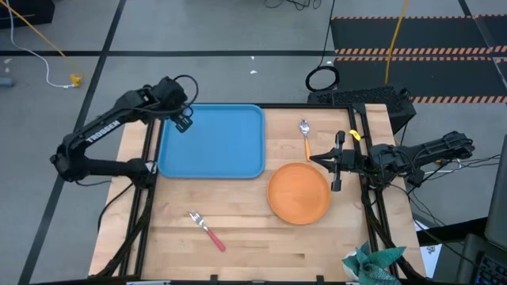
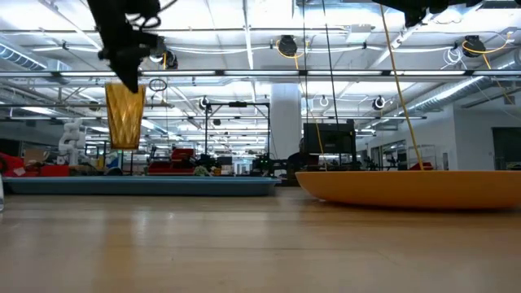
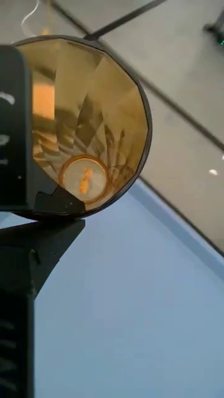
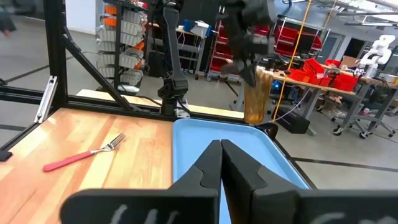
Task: Pick and place plate/cup/fork/spoon on tray
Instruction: Put the brown transparent cup on the blue tray
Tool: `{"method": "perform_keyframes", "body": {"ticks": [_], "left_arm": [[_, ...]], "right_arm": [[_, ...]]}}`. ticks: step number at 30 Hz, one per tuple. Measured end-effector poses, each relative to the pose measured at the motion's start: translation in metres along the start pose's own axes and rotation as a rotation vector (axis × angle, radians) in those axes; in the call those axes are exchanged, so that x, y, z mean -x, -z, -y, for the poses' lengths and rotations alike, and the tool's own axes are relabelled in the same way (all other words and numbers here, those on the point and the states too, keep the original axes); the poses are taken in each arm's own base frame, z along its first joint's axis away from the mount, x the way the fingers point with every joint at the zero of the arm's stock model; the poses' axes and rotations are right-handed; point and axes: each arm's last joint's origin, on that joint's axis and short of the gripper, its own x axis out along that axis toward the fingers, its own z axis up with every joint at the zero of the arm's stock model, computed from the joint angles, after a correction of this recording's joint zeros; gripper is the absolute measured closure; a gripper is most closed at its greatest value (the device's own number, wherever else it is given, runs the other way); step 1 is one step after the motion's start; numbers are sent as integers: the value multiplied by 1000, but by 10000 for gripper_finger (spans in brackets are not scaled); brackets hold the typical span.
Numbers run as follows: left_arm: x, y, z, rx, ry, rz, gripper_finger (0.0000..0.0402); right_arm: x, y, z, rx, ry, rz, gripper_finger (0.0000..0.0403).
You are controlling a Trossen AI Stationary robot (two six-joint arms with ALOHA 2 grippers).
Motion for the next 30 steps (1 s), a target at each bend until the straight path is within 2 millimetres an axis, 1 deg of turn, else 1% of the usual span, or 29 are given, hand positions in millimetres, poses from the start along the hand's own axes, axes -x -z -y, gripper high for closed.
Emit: {"method": "perform_keyframes", "body": {"ticks": [5,9,13,17,20,22,26,30], "left_arm": [[-28,14,-8,87,-5,-51,394],[-42,21,-17,142,-27,-58,393],[-51,25,-20,173,1,-47,384],[-60,30,-23,174,-24,-49,394],[-66,32,-24,176,-37,-28,394],[-69,32,-24,176,-42,-14,385],[-74,33,-25,175,-52,11,369],[-75,34,-27,183,-58,10,376]], "right_arm": [[0,0,0,-26,0,-1,403],[0,0,0,-28,-1,-3,403],[0,0,0,-41,-2,-4,403],[0,1,0,-48,-4,-10,403],[0,2,-1,-62,-6,-21,403],[0,3,-1,-67,-7,-24,403],[0,3,-1,-68,-7,-24,403],[0,3,-1,-68,-7,-24,403]]}}
